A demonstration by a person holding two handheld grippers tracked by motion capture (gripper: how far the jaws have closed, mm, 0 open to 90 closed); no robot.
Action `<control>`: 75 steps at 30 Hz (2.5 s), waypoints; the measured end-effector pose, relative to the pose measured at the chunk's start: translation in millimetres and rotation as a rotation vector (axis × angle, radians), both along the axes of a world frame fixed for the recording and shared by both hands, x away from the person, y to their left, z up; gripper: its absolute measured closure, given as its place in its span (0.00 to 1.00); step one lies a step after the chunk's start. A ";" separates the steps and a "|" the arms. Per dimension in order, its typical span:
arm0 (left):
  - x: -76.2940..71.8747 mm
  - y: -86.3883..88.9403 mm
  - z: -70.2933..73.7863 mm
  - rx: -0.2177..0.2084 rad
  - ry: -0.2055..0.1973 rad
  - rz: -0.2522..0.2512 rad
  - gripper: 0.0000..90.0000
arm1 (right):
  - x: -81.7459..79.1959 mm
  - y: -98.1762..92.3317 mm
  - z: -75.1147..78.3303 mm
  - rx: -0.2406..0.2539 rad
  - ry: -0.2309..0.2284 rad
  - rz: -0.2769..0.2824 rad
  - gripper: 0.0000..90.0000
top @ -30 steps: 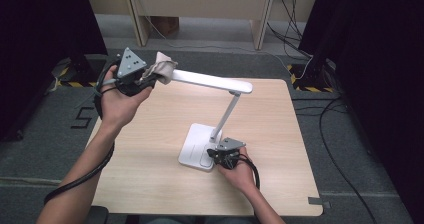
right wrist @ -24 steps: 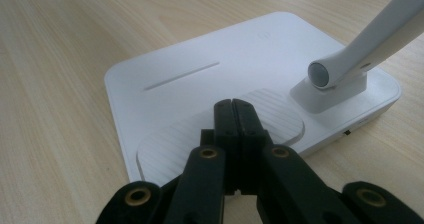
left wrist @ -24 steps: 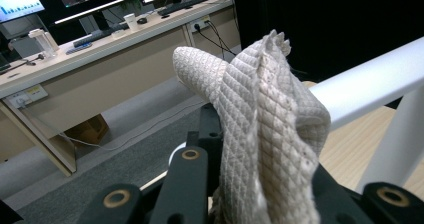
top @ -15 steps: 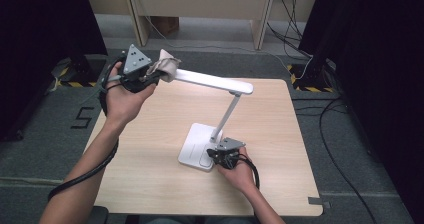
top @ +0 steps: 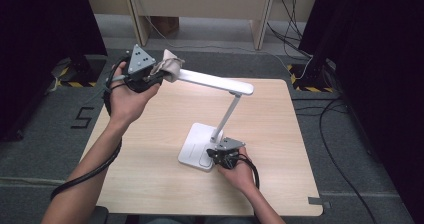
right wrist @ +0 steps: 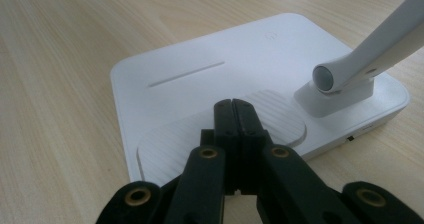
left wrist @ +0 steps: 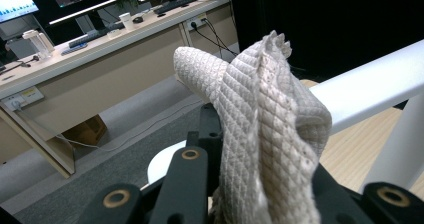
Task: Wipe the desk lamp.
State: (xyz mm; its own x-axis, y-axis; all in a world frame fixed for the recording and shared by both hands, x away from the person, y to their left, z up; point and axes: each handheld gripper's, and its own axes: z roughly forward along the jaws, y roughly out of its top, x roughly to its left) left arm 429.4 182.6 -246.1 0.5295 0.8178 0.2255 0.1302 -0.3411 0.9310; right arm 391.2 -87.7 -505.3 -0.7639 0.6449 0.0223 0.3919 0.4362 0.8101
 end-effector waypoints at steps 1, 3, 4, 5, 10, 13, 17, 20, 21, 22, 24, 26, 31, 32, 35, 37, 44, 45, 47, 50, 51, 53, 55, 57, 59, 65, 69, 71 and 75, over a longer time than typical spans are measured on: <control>-0.1 -0.6 0.0 0.000 0.000 -0.001 0.89 | 0.0 0.0 0.0 0.000 0.000 0.000 1.00; -0.2 -1.7 0.0 0.002 0.000 -0.004 0.89 | -0.1 0.1 0.0 -0.001 -0.001 0.001 1.00; -0.1 -2.5 -0.1 0.002 0.000 -0.005 0.89 | -0.1 0.1 0.0 -0.001 -0.001 0.001 1.00; 0.4 -3.9 -0.3 0.004 0.003 -0.009 0.89 | -0.1 0.0 0.0 -0.001 -0.001 0.000 1.00; 0.8 -6.6 0.2 0.002 0.004 -0.015 0.89 | 0.0 0.1 -0.1 0.000 -0.001 0.001 1.00; 0.5 -9.1 -0.3 0.004 0.003 -0.020 0.89 | 0.1 0.1 -0.1 0.000 -0.002 0.002 1.00; 0.7 -12.6 -0.5 0.005 0.001 -0.028 0.89 | 0.0 0.3 -0.1 0.000 -0.002 0.002 1.00; 0.8 -14.9 -1.4 0.006 -0.002 -0.031 0.89 | -0.1 0.3 -0.1 0.000 -0.002 0.002 1.00; 0.8 -15.5 -1.9 0.006 -0.003 -0.032 0.89 | 0.0 0.3 -0.1 0.000 -0.002 0.002 1.00; 0.7 -16.1 -2.3 0.004 -0.003 -0.033 0.89 | 0.2 0.4 -0.3 0.002 -0.003 0.004 1.00; 0.5 -17.1 -2.3 0.005 -0.004 -0.035 0.89 | 0.1 0.5 -0.2 0.002 -0.003 0.003 1.00; 0.4 -17.3 -2.1 0.006 -0.004 -0.037 0.89 | 0.0 0.6 -0.2 0.000 -0.004 0.003 1.00; 0.5 -19.1 -2.2 0.007 -0.004 -0.039 0.89 | 0.2 0.6 -0.1 0.000 -0.002 0.005 1.00; 0.5 -19.3 -2.2 0.008 -0.005 -0.039 0.89 | 0.2 0.6 -0.1 0.001 -0.002 0.005 1.00; 0.5 -19.9 -2.1 0.009 -0.004 -0.041 0.89 | 0.2 0.6 0.0 0.000 -0.002 0.004 1.00; 0.5 -20.0 -1.6 0.018 -0.009 -0.036 0.89 | 0.2 0.7 -0.1 0.001 -0.001 0.004 1.00; 0.2 -23.5 -1.5 0.024 -0.011 -0.043 0.89 | 0.1 0.8 -0.2 0.001 -0.003 0.004 1.00; 0.2 -23.5 -1.5 0.024 -0.011 -0.043 0.89 | 0.2 0.8 -0.4 0.003 -0.003 0.004 1.00; 0.3 -25.3 -1.7 0.024 -0.011 -0.045 0.89 | 0.2 0.7 -0.3 0.003 -0.002 0.005 1.00; 0.3 -26.6 -2.0 0.024 -0.012 -0.049 0.89 | 0.3 0.8 -0.4 0.004 -0.002 0.005 1.00; 0.0 -27.5 -2.2 0.021 -0.012 -0.050 0.89 | 0.3 0.8 -0.3 0.004 -0.001 0.005 1.00; -0.4 -30.0 -2.8 0.024 -0.014 -0.059 0.89 | 0.3 0.8 -0.3 0.004 -0.002 0.005 1.00; -0.8 -31.7 -3.0 0.023 -0.016 -0.063 0.89 | 0.3 0.8 -0.3 0.004 -0.001 0.005 1.00; -0.9 -33.1 -3.0 0.024 -0.015 -0.066 0.89 | 0.3 0.8 -0.4 0.004 -0.002 0.005 1.00; -0.9 -34.8 -3.0 0.025 -0.015 -0.068 0.89 | 0.3 0.8 -0.4 0.004 -0.001 0.005 1.00; -1.2 -39.1 -3.2 0.028 -0.016 -0.080 0.89 | 0.0 1.1 -0.5 0.005 -0.003 0.005 1.00; -0.9 -40.9 -3.9 0.020 -0.011 -0.090 0.89 | 0.3 0.9 -0.4 0.006 0.000 0.005 1.00; -0.4 -40.9 -3.9 0.023 -0.011 -0.090 0.89 | 0.6 0.7 -0.6 0.008 0.000 0.006 1.00; -1.1 -41.3 -4.3 0.022 -0.012 -0.093 0.89 | 0.2 1.0 -0.4 0.005 -0.001 0.006 1.00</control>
